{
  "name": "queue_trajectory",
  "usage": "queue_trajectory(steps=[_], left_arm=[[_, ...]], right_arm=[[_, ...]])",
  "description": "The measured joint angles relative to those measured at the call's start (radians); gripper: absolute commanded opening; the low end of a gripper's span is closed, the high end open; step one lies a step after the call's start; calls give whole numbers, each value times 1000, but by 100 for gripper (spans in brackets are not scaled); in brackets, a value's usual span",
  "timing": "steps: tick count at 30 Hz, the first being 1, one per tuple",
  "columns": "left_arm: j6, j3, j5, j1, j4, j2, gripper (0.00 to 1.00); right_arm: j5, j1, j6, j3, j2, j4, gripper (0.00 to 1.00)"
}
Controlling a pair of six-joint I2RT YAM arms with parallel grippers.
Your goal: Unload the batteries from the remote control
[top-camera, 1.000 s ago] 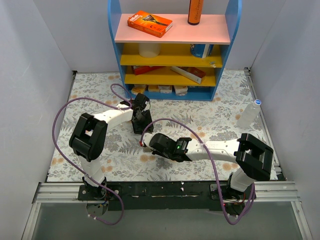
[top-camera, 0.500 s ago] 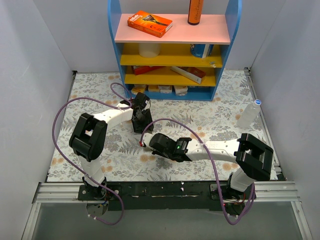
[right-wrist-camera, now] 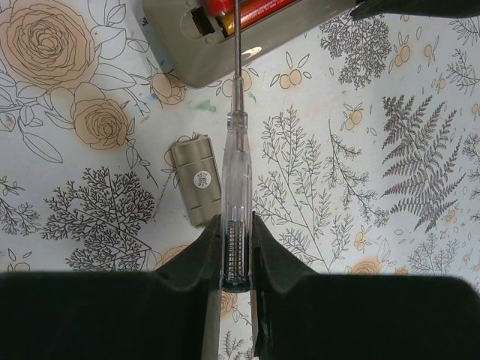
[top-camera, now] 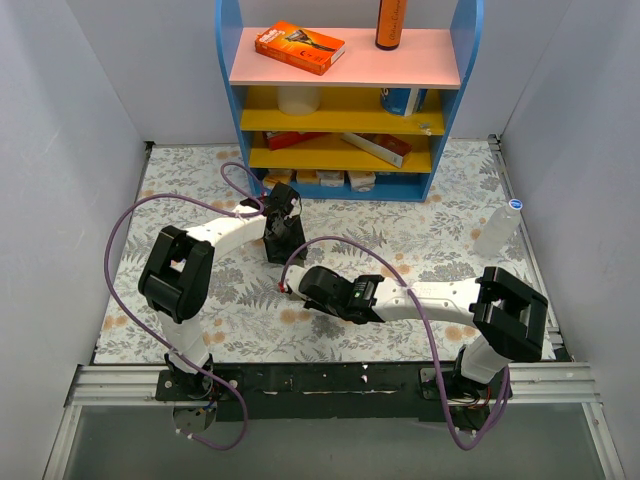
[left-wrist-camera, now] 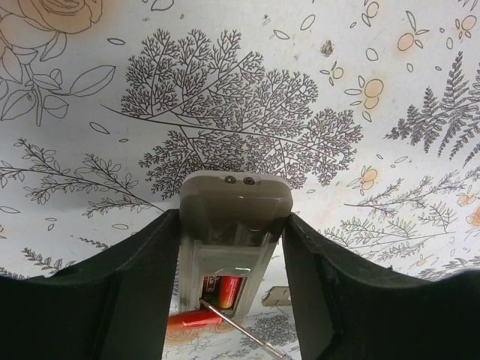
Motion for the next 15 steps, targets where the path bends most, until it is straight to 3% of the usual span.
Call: queue_trajectory(steps=[10, 15], left_arm=[[5, 0, -8, 0, 7, 0, 0], [4, 24, -16, 0, 10, 0, 0]], right_arm=[[-2, 0, 5, 0, 0, 0, 1], [-73, 7, 41, 1, -6, 27, 1]])
